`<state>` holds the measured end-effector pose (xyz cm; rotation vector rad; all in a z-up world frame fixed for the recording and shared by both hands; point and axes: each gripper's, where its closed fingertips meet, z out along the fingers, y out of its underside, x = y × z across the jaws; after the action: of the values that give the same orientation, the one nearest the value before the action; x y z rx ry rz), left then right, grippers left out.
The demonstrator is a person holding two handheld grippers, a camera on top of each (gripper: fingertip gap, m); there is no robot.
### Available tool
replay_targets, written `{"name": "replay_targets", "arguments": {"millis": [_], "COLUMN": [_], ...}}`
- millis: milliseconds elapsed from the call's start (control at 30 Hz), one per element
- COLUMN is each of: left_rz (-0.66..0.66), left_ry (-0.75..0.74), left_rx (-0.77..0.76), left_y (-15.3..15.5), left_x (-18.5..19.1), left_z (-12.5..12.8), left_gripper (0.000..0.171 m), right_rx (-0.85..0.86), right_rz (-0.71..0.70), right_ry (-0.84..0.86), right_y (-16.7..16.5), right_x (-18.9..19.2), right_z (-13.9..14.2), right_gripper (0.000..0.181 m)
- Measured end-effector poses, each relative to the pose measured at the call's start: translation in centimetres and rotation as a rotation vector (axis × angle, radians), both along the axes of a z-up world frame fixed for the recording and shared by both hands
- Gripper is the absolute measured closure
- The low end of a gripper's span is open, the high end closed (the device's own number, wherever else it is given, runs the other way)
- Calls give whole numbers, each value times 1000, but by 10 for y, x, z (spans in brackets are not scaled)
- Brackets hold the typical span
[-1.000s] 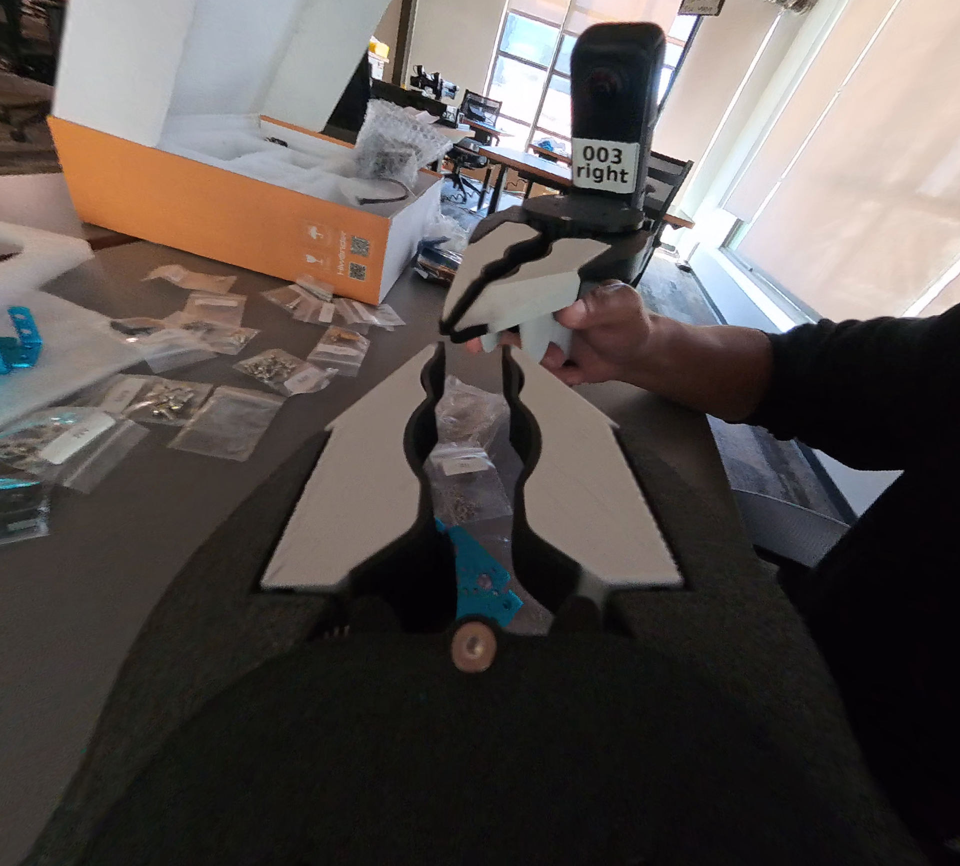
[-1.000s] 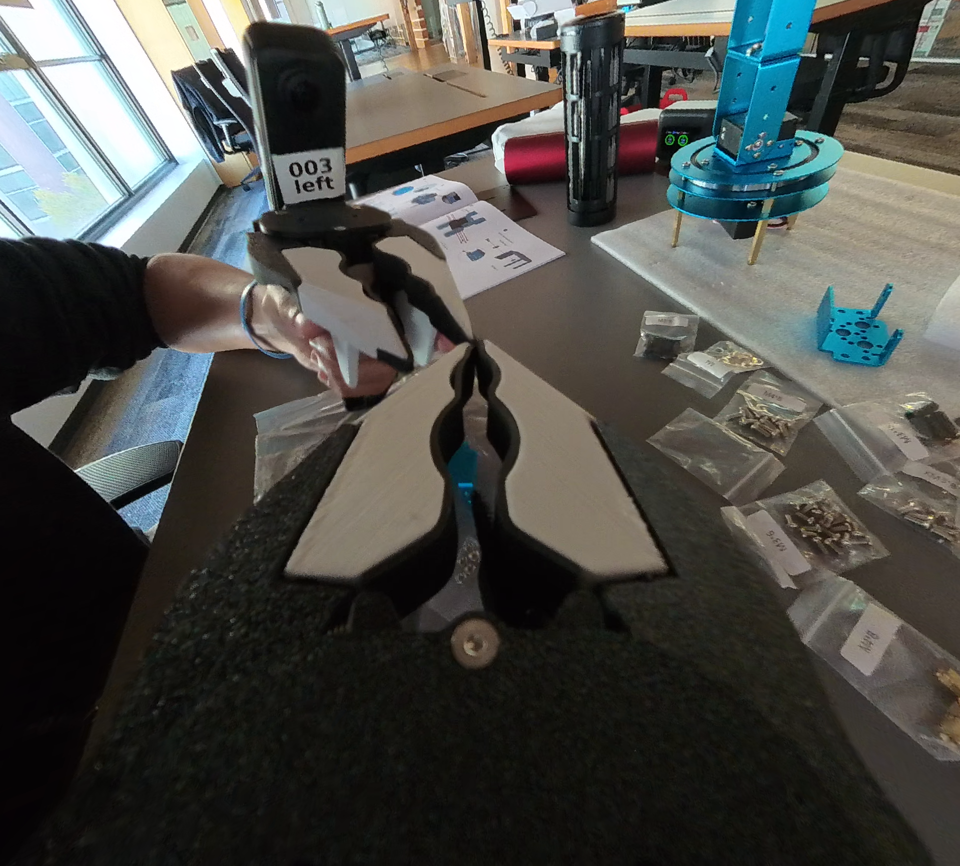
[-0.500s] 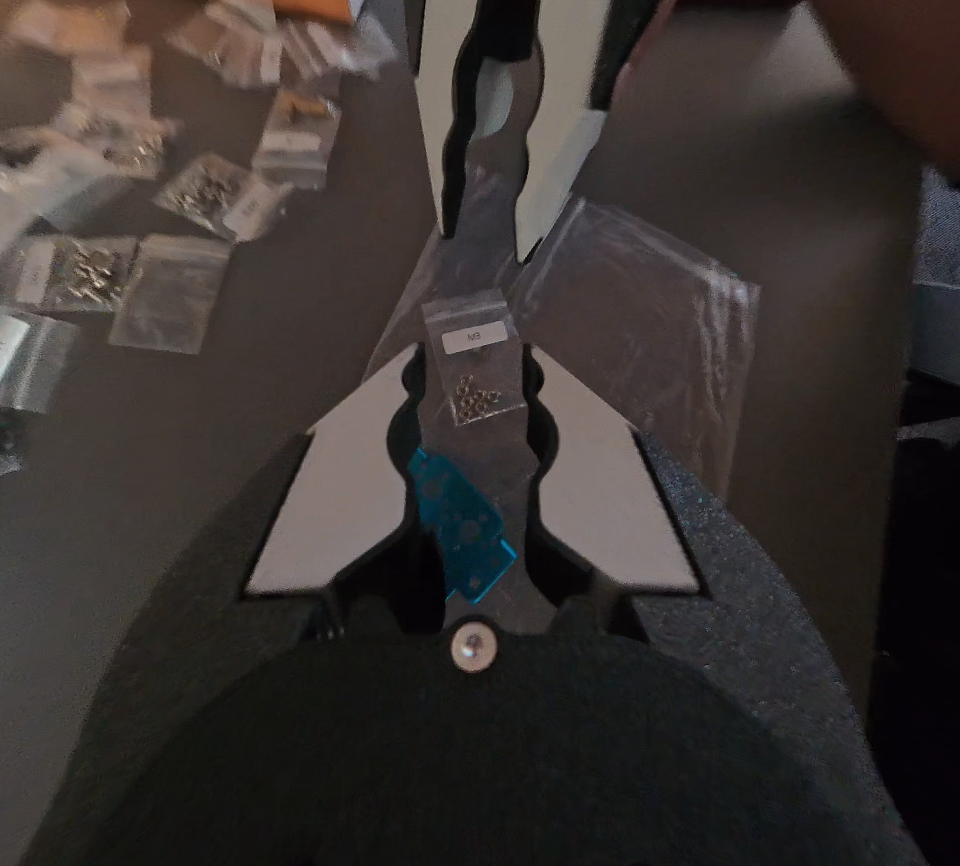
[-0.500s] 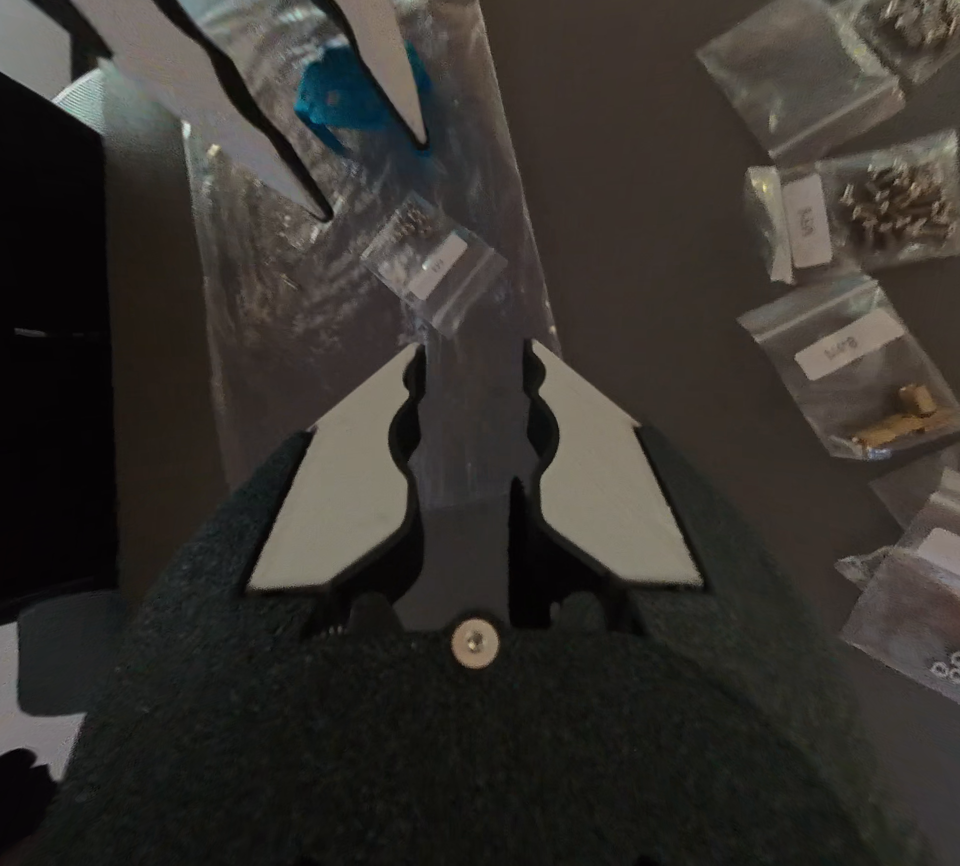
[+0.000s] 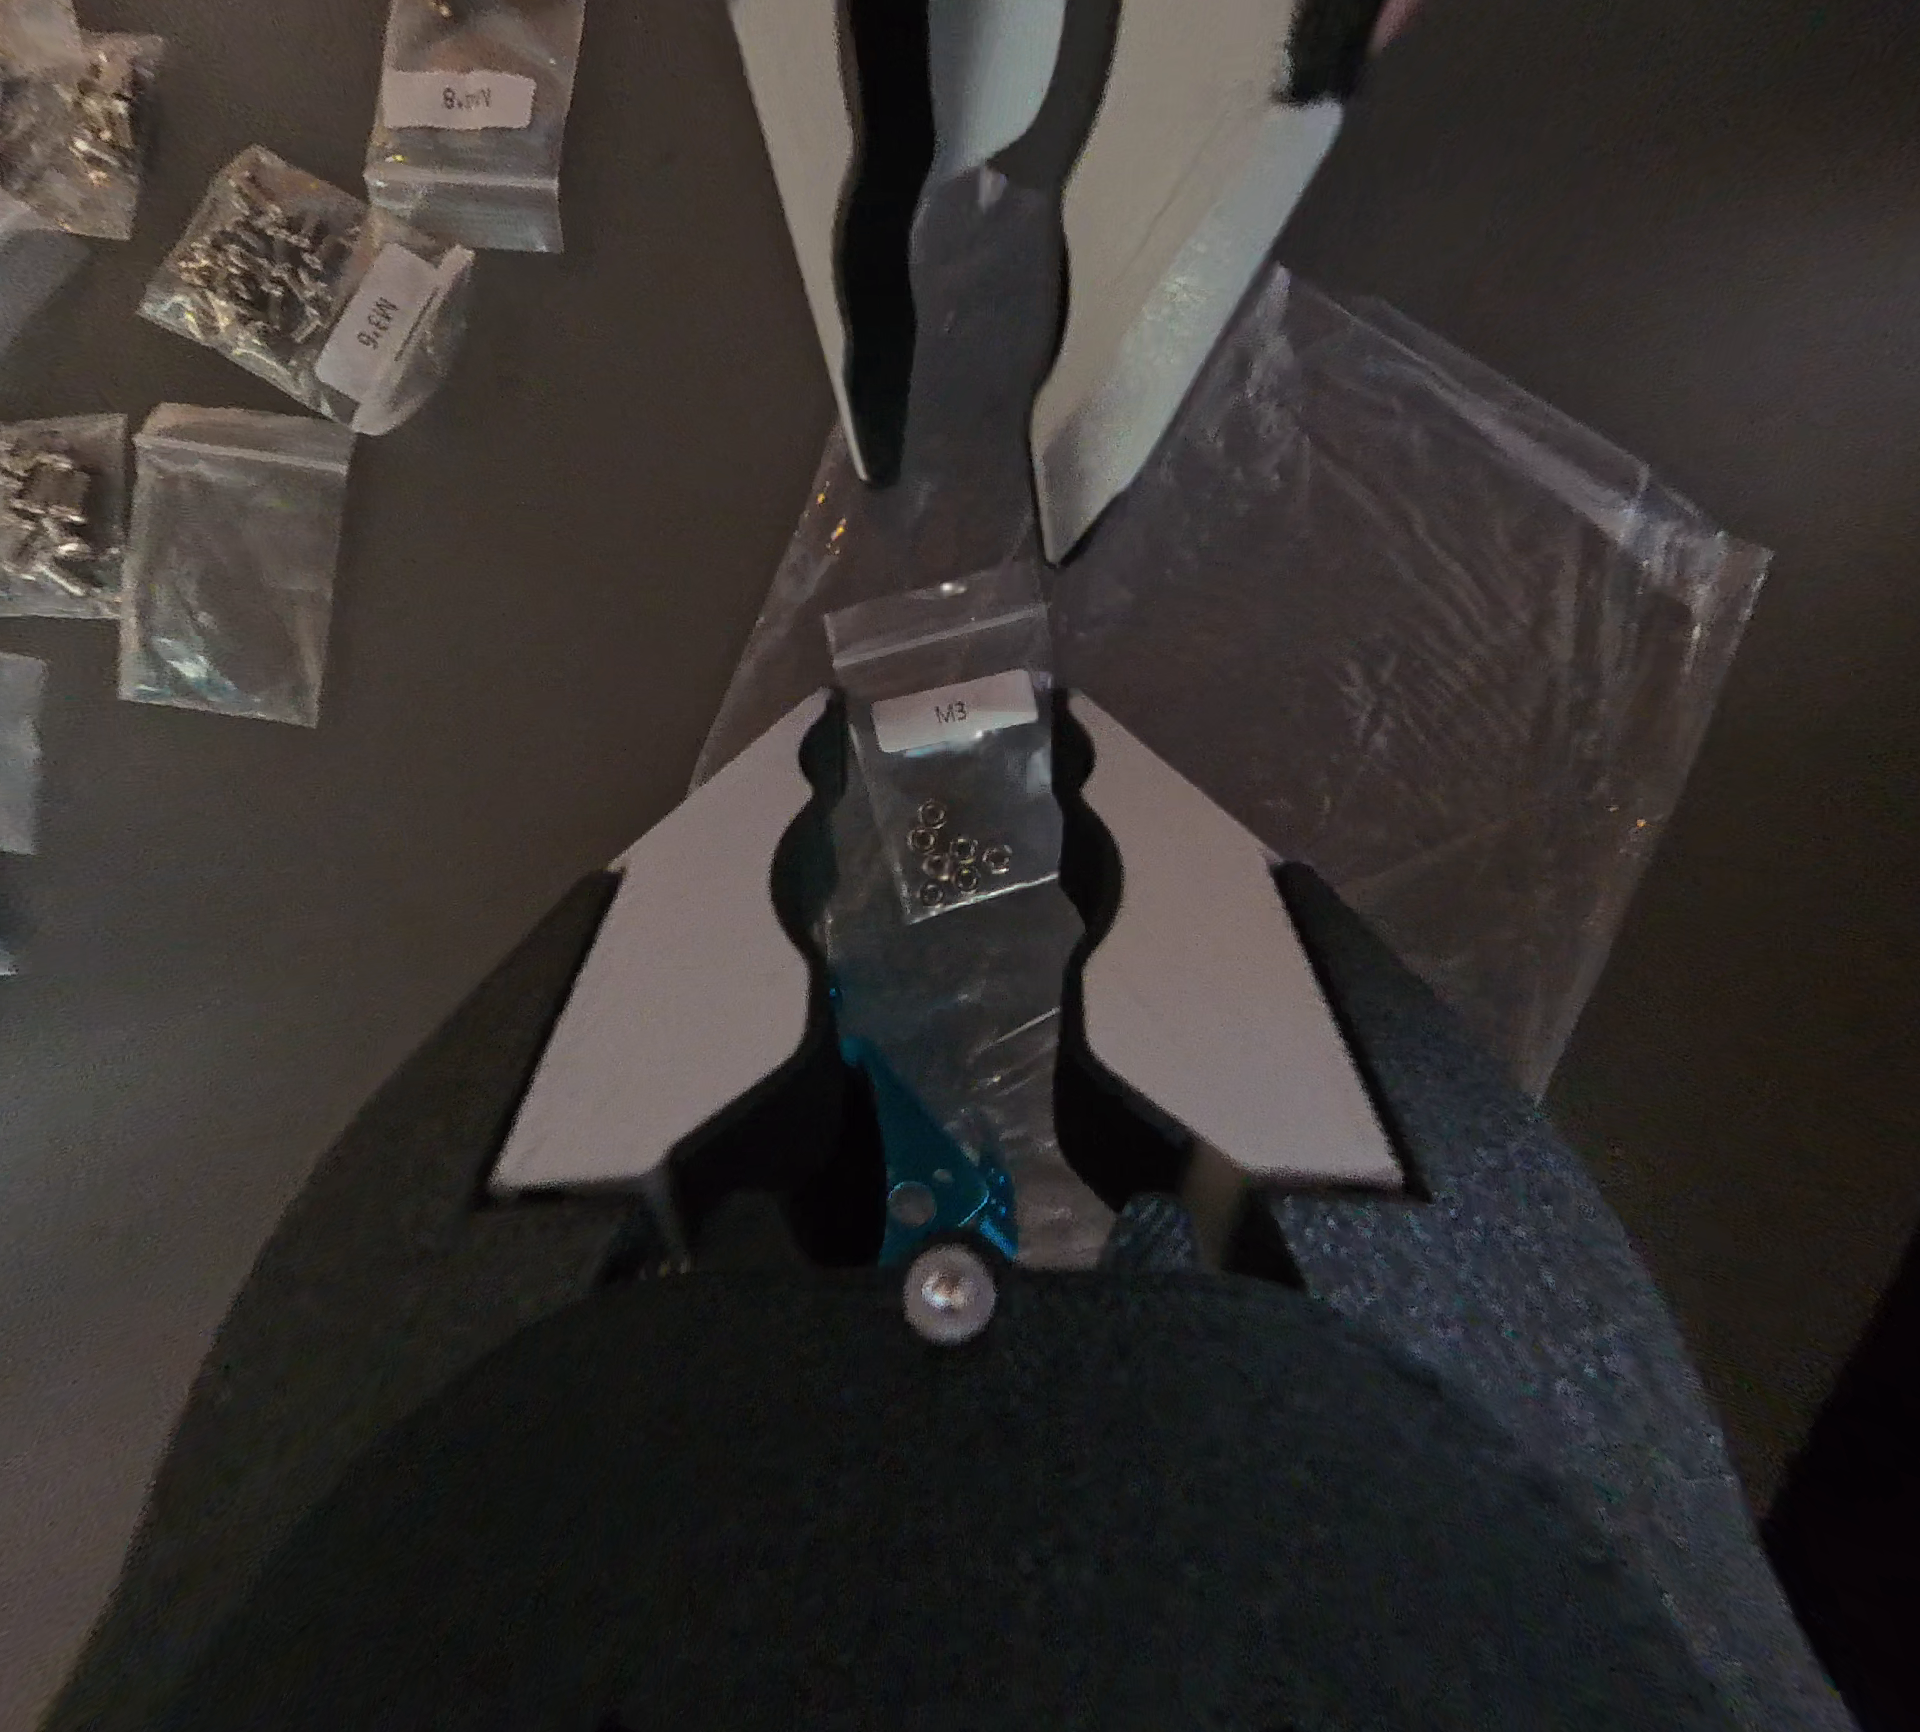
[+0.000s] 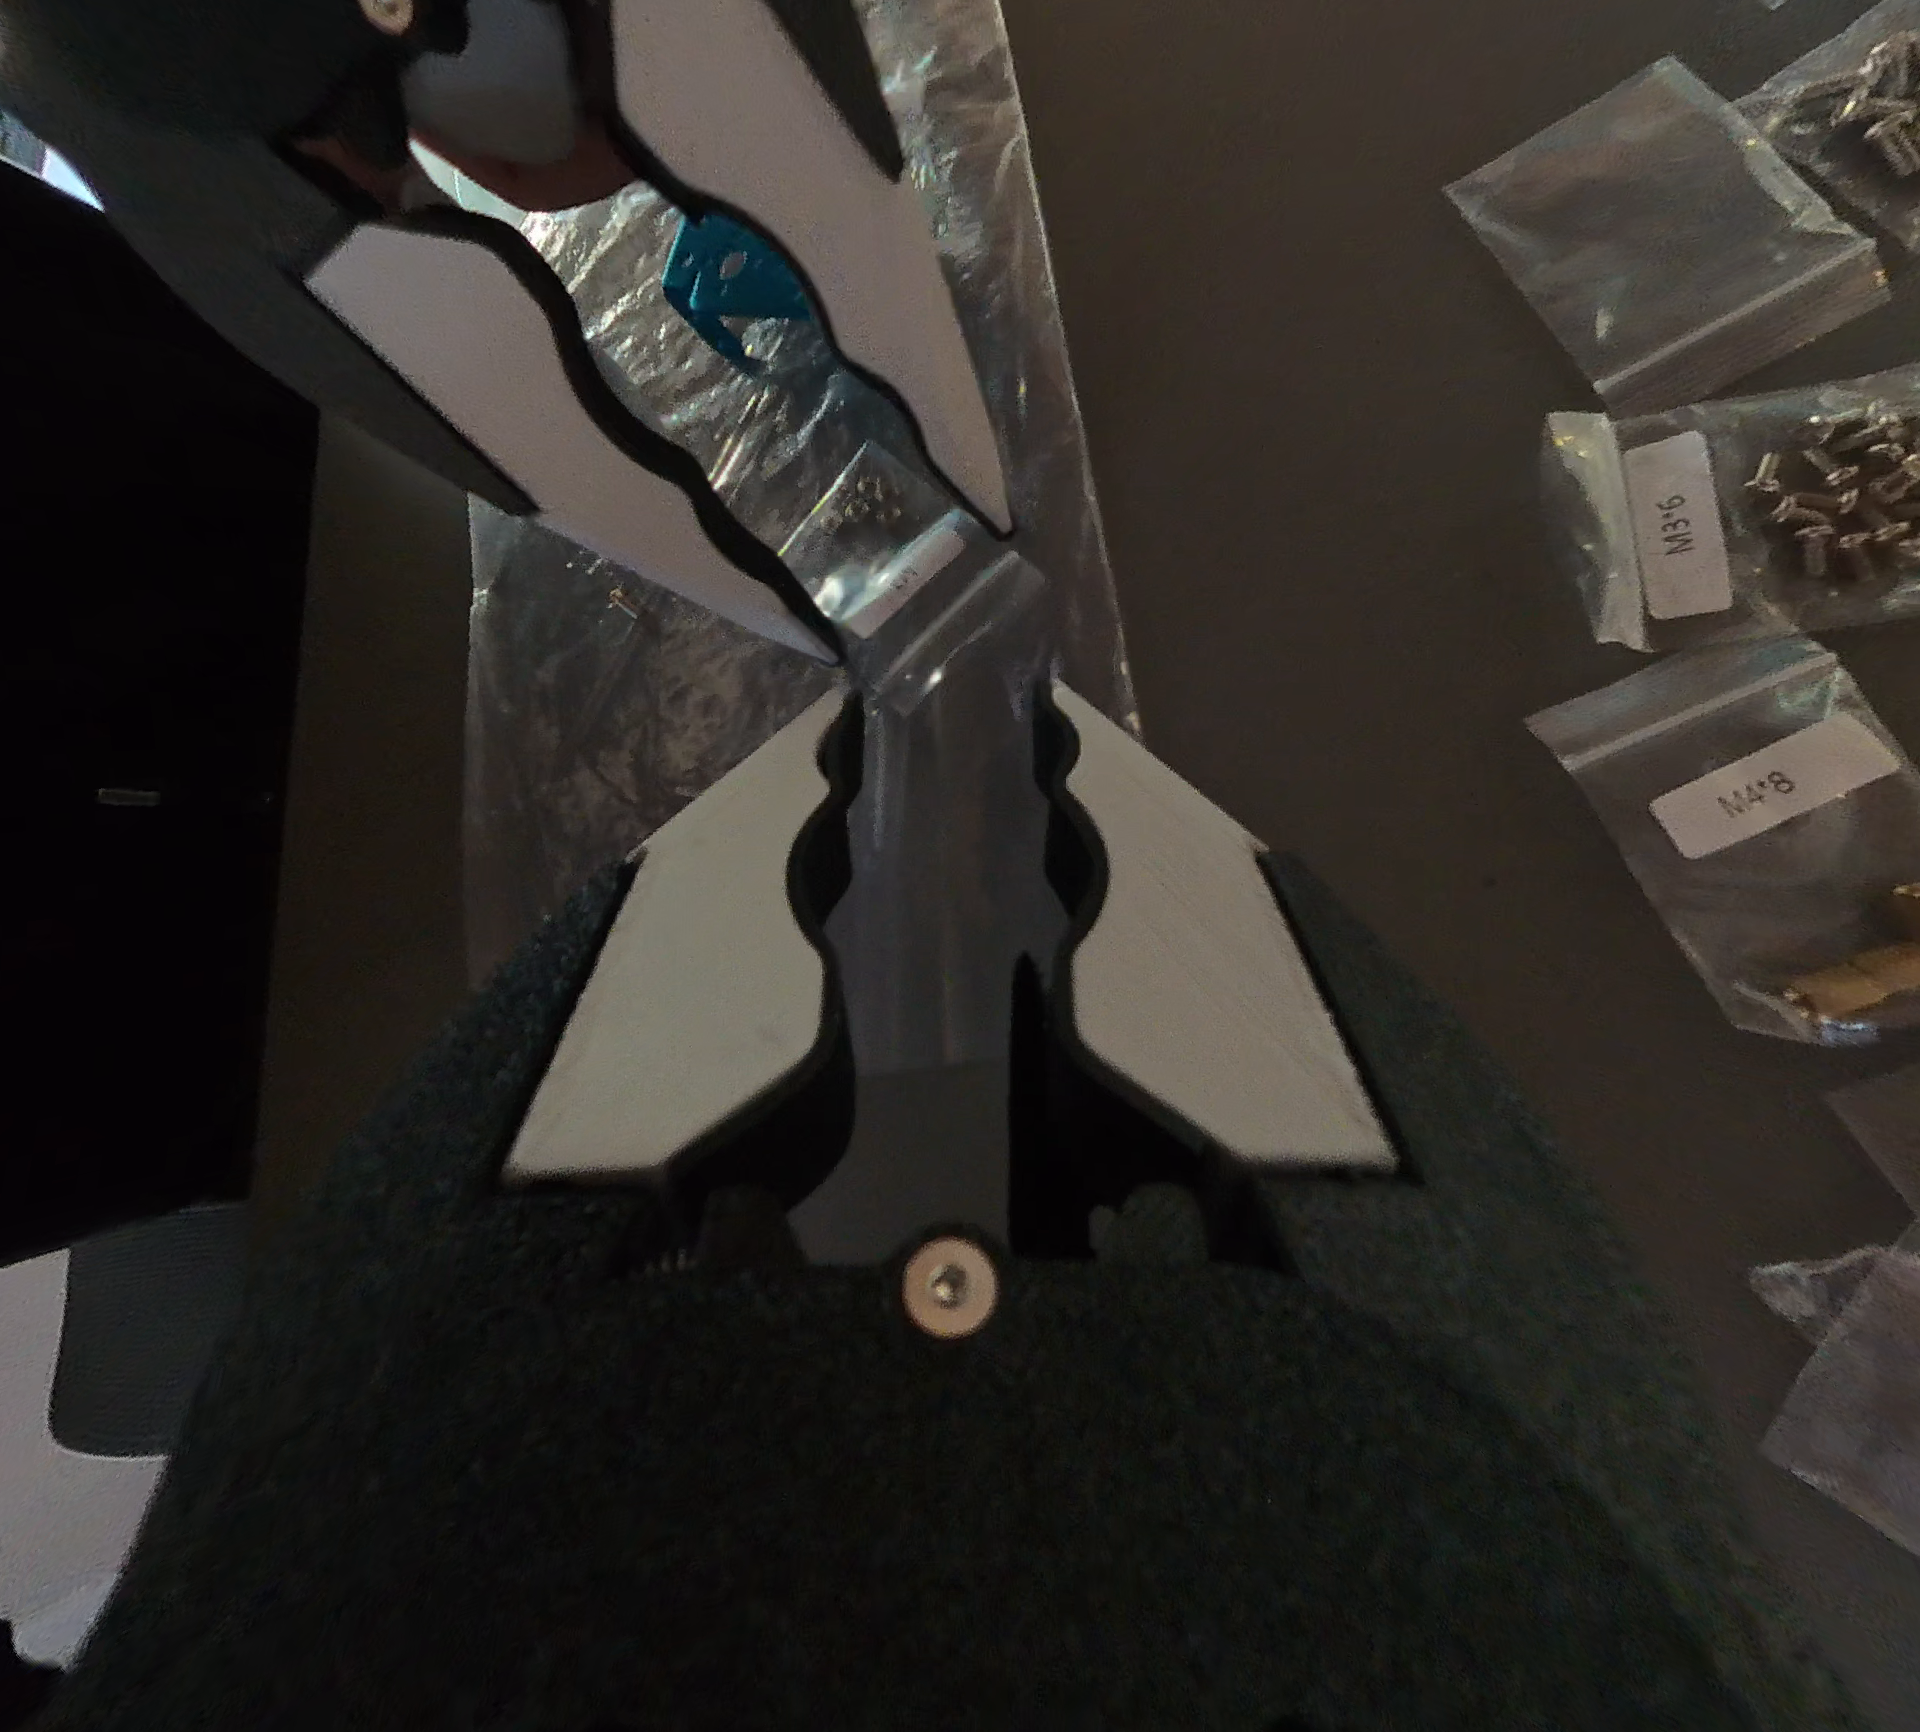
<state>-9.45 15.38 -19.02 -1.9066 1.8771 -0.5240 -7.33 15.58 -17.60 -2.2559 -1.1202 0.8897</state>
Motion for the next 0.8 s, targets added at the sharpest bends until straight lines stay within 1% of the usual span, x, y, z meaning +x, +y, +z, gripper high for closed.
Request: {"name": "replay_targets", "arguments": {"millis": [100,200,333,467,533,633,700,800], "left_rz": [-33,-40,-50,-60,-71,-102,-126,-152], "left_ry": [-10,-70,-278,-493,-580,-688,-764,-821], "left_rx": [56,120,233,393,469,591,667,753], "left_y": [-2,-1,-4,-6,-9,-14,-20,-25], "left_x": [-3,-3,1,-6,-11,-18,-21,-25], "left_z": [0,7,40,76,90,107,118,127], "left_gripper": [141,142,143,143,143,143,143,143], "right_rx": [-41,-97,-136,-182,-228,-255,-277,-269], "right_rz": [-17,-5,46,106,156,217,218,242], "right_ry": [62,131,250,490,599,766,815,835], "right_y": [1,-3,-11,-20,-28,-34,-32,-36], "right_x": [0,-3,-14,-24,-28,-34,-40,-46], "right_z": [3,8,24,64,81,106,113,116], "right_gripper": [149,149,149,151,152,157,161,164]}}
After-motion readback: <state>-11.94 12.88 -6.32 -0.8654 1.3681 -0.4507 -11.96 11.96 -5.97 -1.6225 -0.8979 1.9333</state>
